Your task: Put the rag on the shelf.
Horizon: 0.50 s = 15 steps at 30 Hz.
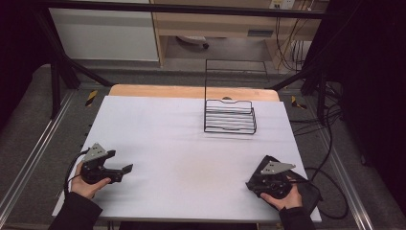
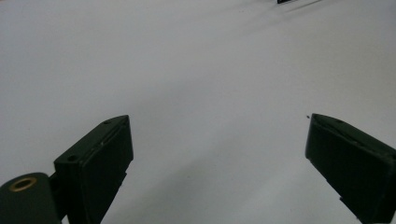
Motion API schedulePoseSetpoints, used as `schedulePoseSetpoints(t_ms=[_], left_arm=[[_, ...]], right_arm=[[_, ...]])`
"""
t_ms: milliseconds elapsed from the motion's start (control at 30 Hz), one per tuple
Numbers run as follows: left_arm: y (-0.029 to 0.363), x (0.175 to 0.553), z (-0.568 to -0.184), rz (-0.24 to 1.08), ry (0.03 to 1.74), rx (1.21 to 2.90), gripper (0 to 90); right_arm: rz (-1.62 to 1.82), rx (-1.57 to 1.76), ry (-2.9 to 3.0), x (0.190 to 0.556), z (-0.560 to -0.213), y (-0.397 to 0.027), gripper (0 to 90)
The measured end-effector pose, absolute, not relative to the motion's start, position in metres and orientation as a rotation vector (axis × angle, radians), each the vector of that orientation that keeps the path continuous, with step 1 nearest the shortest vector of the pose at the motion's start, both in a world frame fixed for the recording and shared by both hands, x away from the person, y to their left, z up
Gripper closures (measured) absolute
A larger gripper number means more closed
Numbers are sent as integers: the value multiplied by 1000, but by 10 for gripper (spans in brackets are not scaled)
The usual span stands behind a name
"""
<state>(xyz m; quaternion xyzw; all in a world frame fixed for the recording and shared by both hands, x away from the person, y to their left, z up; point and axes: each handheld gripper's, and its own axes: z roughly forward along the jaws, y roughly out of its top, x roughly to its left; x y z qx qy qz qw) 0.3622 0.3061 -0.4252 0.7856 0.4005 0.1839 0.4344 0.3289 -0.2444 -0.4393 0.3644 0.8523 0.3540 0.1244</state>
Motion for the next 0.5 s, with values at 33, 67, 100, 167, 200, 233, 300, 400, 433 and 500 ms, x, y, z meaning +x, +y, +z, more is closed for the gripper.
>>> schedulePoseSetpoints(t_ms=[33,67,100,167,200,233,300,400,433,500], left_arm=[[306,362,-425,458,999,1955,76],[306,362,-425,458,999,1955,76],[306,362,-425,458,999,1955,77],[306,362,-425,457,999,1954,80],[306,362,-425,458,999,1955,80],[305,362,-425,458,998,1955,81],[305,362,-426,457,999,1954,82],[306,362,-426,457,999,1957,83],[306,362,-426,458,999,1958,84],[306,362,-426,458,1001,1955,84]], right_arm=[[1013,1053,2479,329,-441,-243,563],[1000,1043,2471,328,-441,-241,583],[987,1038,2461,328,-442,-240,602],[971,1030,2454,327,-442,-240,635],[965,1023,2451,327,-442,-240,651],[960,1018,2445,327,-442,-240,666],[956,1011,2441,328,-442,-240,705],[964,1011,2437,328,-442,-240,774],[967,1016,2437,328,-441,-240,788],[971,1034,2433,328,-440,-240,807]])
